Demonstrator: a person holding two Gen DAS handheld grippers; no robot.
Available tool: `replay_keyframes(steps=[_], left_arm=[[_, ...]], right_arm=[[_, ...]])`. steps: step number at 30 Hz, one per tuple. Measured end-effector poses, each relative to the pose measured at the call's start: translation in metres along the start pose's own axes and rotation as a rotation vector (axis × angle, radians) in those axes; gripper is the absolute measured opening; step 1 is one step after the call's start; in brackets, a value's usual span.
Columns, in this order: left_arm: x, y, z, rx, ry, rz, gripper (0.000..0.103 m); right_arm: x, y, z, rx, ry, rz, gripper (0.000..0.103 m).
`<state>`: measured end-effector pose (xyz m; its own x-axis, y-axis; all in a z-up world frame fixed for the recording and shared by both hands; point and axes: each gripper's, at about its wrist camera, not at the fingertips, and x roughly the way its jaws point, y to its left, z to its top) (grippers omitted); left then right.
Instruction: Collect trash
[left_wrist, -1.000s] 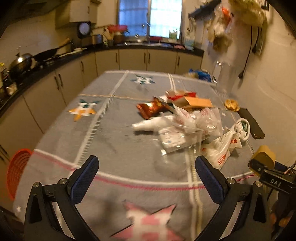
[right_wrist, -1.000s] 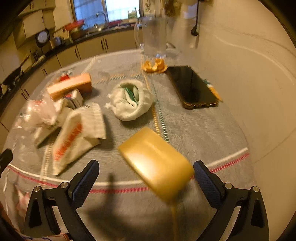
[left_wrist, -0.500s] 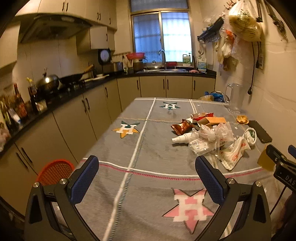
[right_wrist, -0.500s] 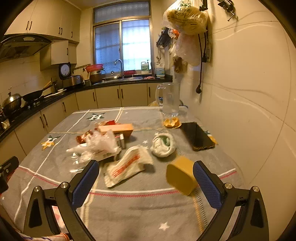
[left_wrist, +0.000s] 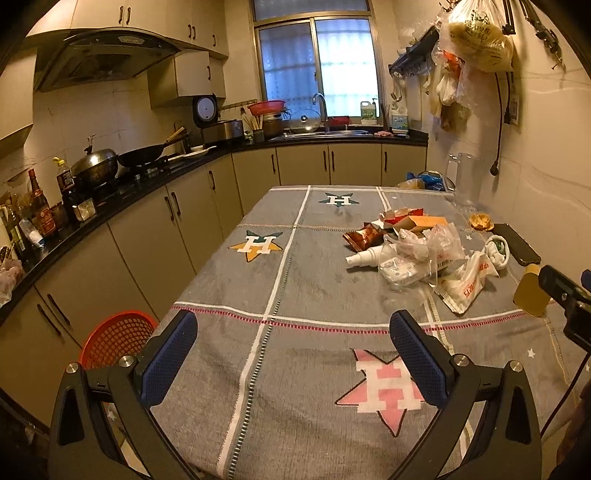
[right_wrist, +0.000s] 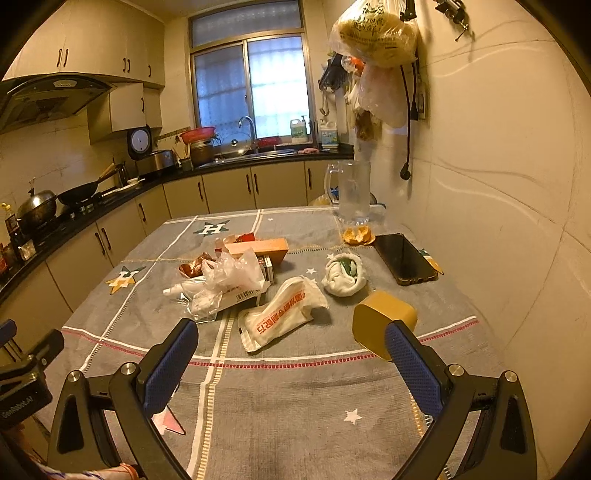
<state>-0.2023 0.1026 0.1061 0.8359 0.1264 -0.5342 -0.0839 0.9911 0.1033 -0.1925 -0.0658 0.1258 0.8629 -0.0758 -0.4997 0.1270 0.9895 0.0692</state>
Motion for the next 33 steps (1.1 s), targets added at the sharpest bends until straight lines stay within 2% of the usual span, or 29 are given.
replay_keyframes(steps=[19,33], left_arm=[[0.009,-0.011,-0.007,0.027,0.053,0.0,0.103],[0.043,-0.022,-0.008,0.051,0.127,0.012,0.103]], right_arm=[[0.0,-0.005,-0.01,0.0,0.027,0.015,0.103],[0.034,-0.019,-0.017,0.027,0.092,0.028,0.103]])
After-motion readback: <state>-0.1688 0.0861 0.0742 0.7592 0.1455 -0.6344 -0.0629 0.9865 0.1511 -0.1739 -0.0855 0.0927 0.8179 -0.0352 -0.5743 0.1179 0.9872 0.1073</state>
